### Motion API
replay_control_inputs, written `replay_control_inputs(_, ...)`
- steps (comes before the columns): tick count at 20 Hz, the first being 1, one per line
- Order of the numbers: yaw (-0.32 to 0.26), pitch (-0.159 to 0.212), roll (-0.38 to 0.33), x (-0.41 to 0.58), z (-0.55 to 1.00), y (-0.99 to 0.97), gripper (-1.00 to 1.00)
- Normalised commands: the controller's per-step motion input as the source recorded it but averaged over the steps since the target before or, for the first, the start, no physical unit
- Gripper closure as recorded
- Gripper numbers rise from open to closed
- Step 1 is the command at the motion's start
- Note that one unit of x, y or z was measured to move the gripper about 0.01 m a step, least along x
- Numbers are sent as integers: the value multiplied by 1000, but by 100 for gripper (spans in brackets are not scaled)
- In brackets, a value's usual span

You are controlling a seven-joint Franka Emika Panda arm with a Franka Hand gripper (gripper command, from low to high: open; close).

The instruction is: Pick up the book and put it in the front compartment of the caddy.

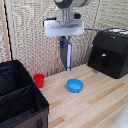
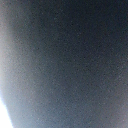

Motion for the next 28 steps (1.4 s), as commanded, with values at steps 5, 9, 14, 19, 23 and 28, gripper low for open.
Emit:
replay_control_inputs(5,-330,0,12,-11,224,134,100)
replay_control_inputs(9,-326,0,9,-5,206,176,100)
replay_control_inputs(14,-336,0,16,-4,187,135,100)
replay_control_inputs(19,-273,0,56,-40,191,231,100)
replay_control_inputs(23,-180,0,7,-39,120,580,100)
replay_control_inputs(28,-89,10,0,-70,171,767,100)
